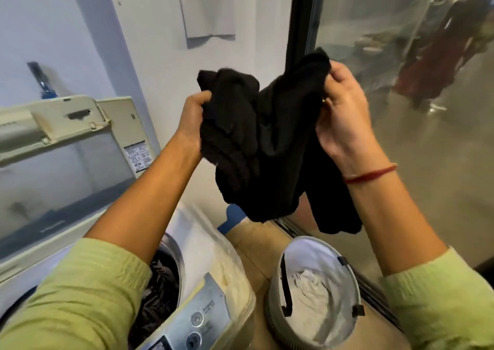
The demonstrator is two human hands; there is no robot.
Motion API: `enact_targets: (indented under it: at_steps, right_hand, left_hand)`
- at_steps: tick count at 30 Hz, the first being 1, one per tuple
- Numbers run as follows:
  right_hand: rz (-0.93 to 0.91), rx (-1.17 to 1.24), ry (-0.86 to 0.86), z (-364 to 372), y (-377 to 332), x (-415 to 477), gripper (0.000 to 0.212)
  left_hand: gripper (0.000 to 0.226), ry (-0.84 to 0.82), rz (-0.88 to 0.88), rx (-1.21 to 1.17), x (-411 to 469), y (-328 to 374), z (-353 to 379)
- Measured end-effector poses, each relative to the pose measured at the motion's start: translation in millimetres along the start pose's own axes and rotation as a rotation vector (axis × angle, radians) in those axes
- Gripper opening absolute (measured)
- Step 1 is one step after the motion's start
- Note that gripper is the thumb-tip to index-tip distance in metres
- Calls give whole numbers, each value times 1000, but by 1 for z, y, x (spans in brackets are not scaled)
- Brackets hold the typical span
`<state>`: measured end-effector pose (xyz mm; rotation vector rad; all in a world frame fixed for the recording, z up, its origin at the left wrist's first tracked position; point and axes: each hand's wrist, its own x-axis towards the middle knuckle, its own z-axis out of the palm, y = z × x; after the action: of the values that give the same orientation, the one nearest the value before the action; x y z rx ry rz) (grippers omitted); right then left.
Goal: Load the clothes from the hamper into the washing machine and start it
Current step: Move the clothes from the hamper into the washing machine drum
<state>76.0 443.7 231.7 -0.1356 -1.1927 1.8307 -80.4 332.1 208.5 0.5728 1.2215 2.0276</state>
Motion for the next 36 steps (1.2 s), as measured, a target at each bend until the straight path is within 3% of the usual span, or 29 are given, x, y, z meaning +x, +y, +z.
enact_targets:
  at_steps: [2,3,4,6,7,9,13,16,18,19,20,23,25,27,30,33,36]
  right_hand:
    - [19,47,-76,34,2,10,16]
    - [38,75,-116,48,4,14,17]
    - [62,108,-168,65,8,14,18]
    - [113,145,-283,94,18,8,19]
    - [132,135,-336,108,23,3,20]
    - [156,117,-436,132,30,-9,21]
    - [61,136,-556,148,26,-11,14]
    - [-148,-447,-544,116,33,-2,67]
    - [58,-708,-680,97,55,-8,102]
    - [191,-737,-772,97,72,-15,110]
    - [275,-720,-852,101,91,-23,109]
    - [376,-600,-941,135,135,-53,81]
    - [451,-641,-996,150,149,-64,71]
    - [549,-802,-1086,150,157,-60,65]
    - [642,-1253,-1317,132,164,-41,58]
    - [569,-1481,-1290,124,165,-27,62]
    - [344,-1154,-1144,137,155,-27,61]
  left_hand:
    - [35,-126,-19,60,-13,1,-15]
    - [17,-170,-14,43,-21,0,-24]
    - [30,-216,-6,83,-28,3,-36]
    - [82,-258,55,261,-33,1,-49]
    - [84,-174,136,360,-33,1,-52]
    - [61,-49,310,491,-36,7,-48]
    - [37,127,507,366,-51,46,-61]
    - [47,107,568,295,-74,83,-91]
    - [38,61,516,292,-92,104,-115]
    - [16,62,479,313,-103,114,-128]
    - [20,123,443,329,-110,121,-138]
    - [43,393,271,702,-136,137,-160]
    - [48,376,200,878,-151,142,-147]
    - [17,318,158,1026,-163,152,-136]
    - [36,379,101,1170,-177,168,-156]
    - [30,522,188,1075,-181,172,-178]
    - [31,484,174,1134,-178,166,-176]
